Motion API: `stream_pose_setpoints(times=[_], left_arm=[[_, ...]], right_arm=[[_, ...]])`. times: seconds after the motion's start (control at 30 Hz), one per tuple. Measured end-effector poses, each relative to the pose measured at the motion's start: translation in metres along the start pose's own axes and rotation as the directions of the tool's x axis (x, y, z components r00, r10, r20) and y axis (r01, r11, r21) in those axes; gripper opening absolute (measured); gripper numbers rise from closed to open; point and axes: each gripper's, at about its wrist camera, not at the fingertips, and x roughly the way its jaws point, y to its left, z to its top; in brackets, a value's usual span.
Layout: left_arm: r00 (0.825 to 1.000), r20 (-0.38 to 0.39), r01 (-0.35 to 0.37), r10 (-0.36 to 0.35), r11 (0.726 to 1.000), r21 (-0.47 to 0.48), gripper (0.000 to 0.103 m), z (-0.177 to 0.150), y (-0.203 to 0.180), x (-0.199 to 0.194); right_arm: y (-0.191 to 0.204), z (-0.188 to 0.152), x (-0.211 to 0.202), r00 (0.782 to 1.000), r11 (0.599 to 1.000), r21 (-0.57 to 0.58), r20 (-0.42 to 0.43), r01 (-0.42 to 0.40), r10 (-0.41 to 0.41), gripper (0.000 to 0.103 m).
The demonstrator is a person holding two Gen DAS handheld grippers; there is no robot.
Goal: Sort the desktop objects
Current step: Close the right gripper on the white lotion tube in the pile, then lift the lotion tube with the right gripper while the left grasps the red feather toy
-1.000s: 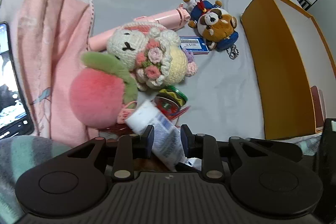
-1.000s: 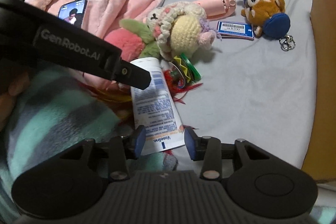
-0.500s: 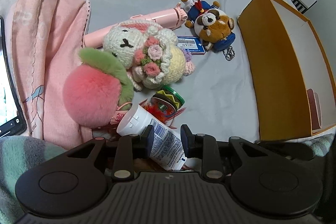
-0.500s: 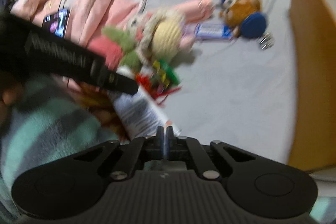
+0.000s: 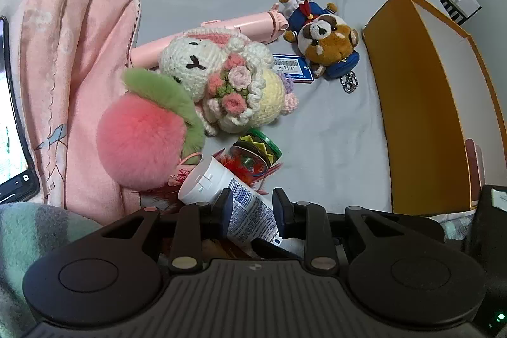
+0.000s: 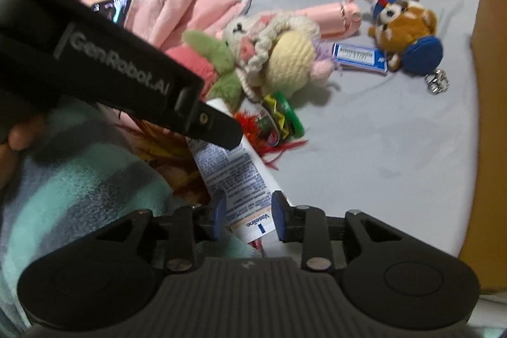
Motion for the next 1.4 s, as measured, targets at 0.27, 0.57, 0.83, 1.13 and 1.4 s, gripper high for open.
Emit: stream_pose_setpoints(times=[0.27, 0.57, 0.83, 1.13, 1.4], left_arm=[[0.999, -0.035, 0.0, 0.0, 1.0, 0.001, 0.03, 0.004, 0.0, 0.007], [0.999, -0.04, 0.005, -0.005, 1.0, -0.001, 0.03, 0.004, 0.001, 0.006], [0.999, -0.038, 0.01, -0.011, 1.0, -0.005, 0.03, 0.003, 0.005, 0.006], [0.999, -0.004, 0.041, -0.041, 0.999, -0.011, 0.03, 0.003, 0.013, 0.002], [0.991, 0.08, 0.101, -0.103, 0.994, 0.035, 0.03, 0.0, 0.019, -0.017]], right_arm=[[-0.016, 0.003, 0.015, 0.999, 1.0, -0.021, -0.03, -0.014, 0.014, 0.057], [-0.037, 0.001, 0.005, 0.991, 0.989, 0.087, -0.039, -0.123, 0.127, 0.017], [-0.018, 0.0, -0.013, 0.971, 0.968, 0.074, 0.004, -0.239, 0.24, 0.01], [-0.018, -0.007, 0.0, 0.961, 0.959, 0.067, -0.012, -0.274, 0.276, 0.011], [-0.033, 0.002, -0.068, 0.949, 0.953, 0.072, 0.143, -0.295, 0.282, 0.003]])
